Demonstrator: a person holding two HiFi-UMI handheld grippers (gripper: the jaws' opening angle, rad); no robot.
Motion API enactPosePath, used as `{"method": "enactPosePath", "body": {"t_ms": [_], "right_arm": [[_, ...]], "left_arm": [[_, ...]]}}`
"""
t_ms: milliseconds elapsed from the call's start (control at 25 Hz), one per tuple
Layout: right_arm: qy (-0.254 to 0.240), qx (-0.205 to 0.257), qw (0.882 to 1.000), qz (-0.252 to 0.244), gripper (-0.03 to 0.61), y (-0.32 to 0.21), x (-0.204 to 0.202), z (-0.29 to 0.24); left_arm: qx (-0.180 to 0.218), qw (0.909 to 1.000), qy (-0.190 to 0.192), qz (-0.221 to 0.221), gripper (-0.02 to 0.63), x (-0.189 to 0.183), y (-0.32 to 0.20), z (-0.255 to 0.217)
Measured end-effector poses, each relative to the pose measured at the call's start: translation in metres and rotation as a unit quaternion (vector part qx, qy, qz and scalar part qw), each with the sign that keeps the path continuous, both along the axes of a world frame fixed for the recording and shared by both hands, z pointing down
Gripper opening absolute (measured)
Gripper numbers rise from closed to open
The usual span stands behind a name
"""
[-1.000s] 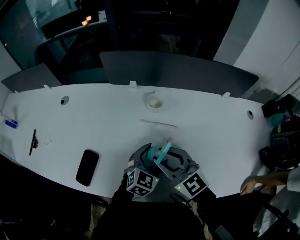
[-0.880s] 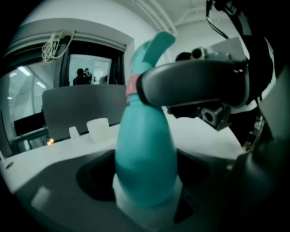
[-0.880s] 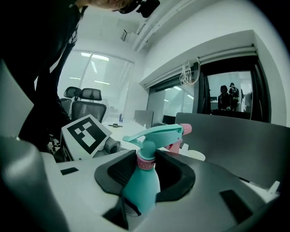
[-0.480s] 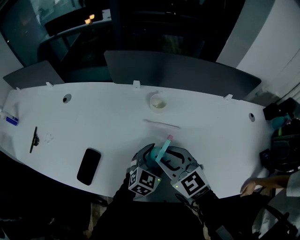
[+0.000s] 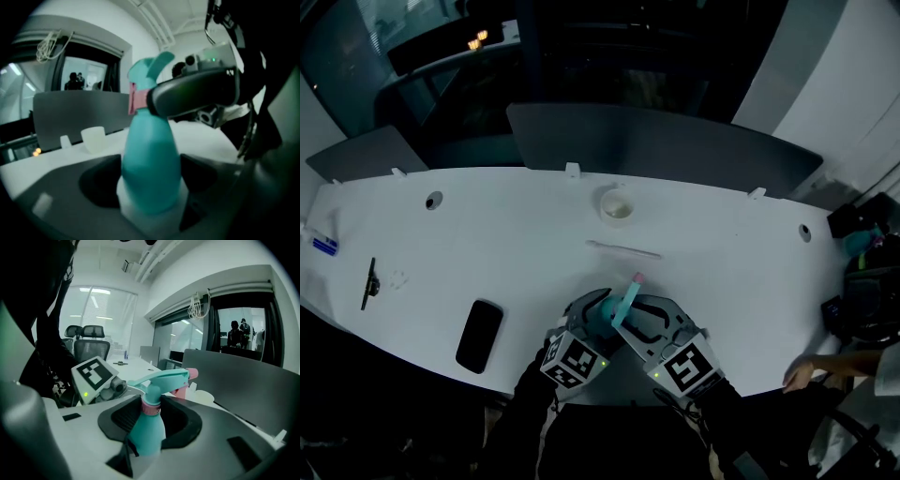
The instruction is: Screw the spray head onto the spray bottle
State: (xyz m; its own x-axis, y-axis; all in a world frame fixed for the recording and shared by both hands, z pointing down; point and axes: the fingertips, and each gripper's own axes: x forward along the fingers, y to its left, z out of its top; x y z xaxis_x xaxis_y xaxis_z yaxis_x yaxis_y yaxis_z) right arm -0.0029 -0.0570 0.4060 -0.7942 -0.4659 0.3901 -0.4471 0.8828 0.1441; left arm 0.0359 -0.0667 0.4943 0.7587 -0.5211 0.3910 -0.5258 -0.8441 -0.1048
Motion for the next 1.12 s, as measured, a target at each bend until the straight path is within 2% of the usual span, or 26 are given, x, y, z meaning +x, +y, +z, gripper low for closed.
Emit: {"method": "enactPosePath", "body": {"t_ms": [80, 160, 280, 360, 400, 440, 480, 600, 640, 720, 800, 880, 1000, 1120], "right_arm": [[0.002, 0.0, 1.0, -0.011, 0.132, -0.002, 0.0, 0.0], [0.005, 0.003, 1.0, 0.0, 0.132, -0.004, 0.002, 0.0], [0.009, 0.015, 0.999, 0.037, 0.132, -0.004, 0.005, -0.001], [0.014, 0.029, 0.998, 0.056, 0.132, -0.005, 0.006, -0.002], [0.013, 0.034, 0.997, 0.062, 0.132, -0.005, 0.007, -0.002], [0.009, 0.034, 0.997, 0.066, 0.132, -0.005, 0.008, -0.002], [0.003, 0.029, 0.997, 0.067, 0.132, -0.006, 0.009, -0.002], [0.002, -0.01, 0.999, 0.052, 0.132, -0.006, 0.011, 0.0], [0.012, -0.021, 0.999, 0.04, 0.132, -0.006, 0.011, 0.002], [0.039, -0.037, 0.998, 0.014, 0.132, -0.008, 0.011, 0.005], [0.056, -0.049, 0.997, -0.004, 0.132, -0.01, 0.011, 0.006], [0.057, -0.044, 0.997, -0.015, 0.133, -0.01, 0.009, 0.005], [0.022, -0.035, 0.999, 0.001, 0.133, -0.011, 0.01, 0.004], [-0.011, -0.051, 0.998, 0.021, 0.133, -0.011, 0.014, 0.006]], "left_arm": [[-0.015, 0.9995, 0.004, 0.027, 0.382, 0.001, 0.0, -0.003], [-0.01, 0.9999, 0.006, 0.002, 0.379, 0.002, -0.004, -0.004], [0.005, 0.9948, 0.014, -0.101, 0.379, -0.001, -0.009, -0.006], [0.014, 0.9834, 0.019, -0.18, 0.379, -0.004, -0.013, -0.006], [0.016, 0.9777, 0.019, -0.209, 0.379, -0.005, -0.014, -0.006], [0.017, 0.9755, 0.018, -0.219, 0.379, -0.004, -0.015, -0.005], [0.017, 0.978, 0.017, -0.207, 0.382, -0.001, -0.014, -0.004], [0.022, 0.9944, 0.001, -0.103, 0.383, 0.004, -0.005, -0.001], [0.025, 0.9968, -0.019, -0.073, 0.383, 0.004, -0.003, 0.001], [0.022, 0.9972, -0.057, -0.042, 0.383, 0.003, -0.002, 0.004], [0.012, 0.9968, -0.069, -0.039, 0.38, 0.004, -0.003, 0.005], [0.007, 0.9969, -0.062, -0.047, 0.38, 0.004, -0.004, 0.005], [0.008, 0.997, -0.056, -0.054, 0.38, 0.004, -0.004, 0.005], [0.013, 0.9969, -0.06, -0.049, 0.379, 0.004, -0.004, 0.005]]}}
